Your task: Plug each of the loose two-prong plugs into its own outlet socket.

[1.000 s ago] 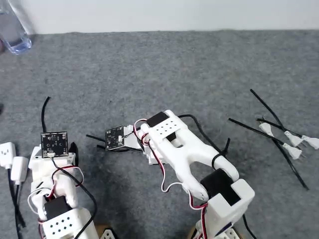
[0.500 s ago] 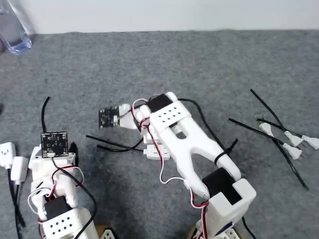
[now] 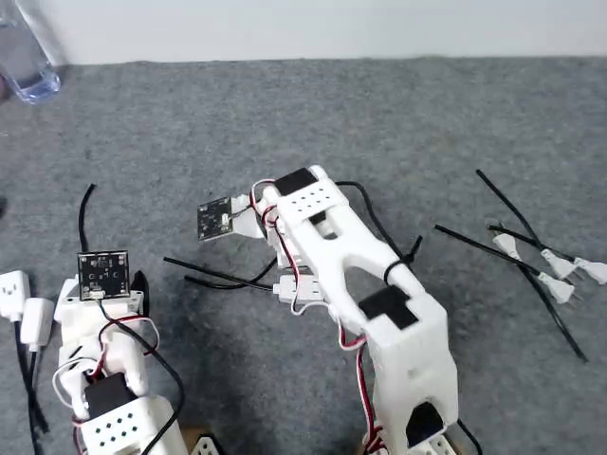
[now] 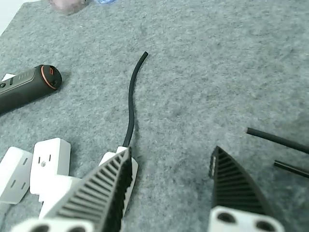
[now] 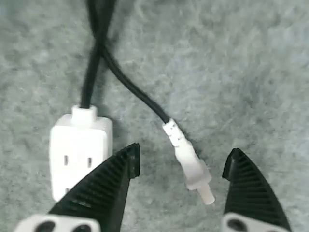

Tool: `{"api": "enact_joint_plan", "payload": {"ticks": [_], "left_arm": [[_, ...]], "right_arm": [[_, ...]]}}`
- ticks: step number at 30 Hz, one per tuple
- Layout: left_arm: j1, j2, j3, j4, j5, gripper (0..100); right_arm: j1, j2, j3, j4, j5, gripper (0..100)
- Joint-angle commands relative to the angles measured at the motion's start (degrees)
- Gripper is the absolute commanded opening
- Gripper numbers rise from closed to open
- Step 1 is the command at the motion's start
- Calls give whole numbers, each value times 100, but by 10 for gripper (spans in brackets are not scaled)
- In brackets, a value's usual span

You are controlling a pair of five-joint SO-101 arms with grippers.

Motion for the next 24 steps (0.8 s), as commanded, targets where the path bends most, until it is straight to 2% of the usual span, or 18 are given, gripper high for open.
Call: {"api": "enact_joint_plan", "payload": {"ticks": [1, 6, 14, 24], "left_arm": [[0, -70, -180, -18, 44, 247], [0, -70, -180, -18, 44, 247], [0, -70, -180, -18, 44, 247], [9, -70, -180, -18, 44, 247]], "right_arm": [[198, 180, -695, 259, 53, 279], [338, 426, -853, 356, 457, 253], [435, 470, -853, 356, 668, 9], [400, 171, -853, 541, 651, 9]]}}
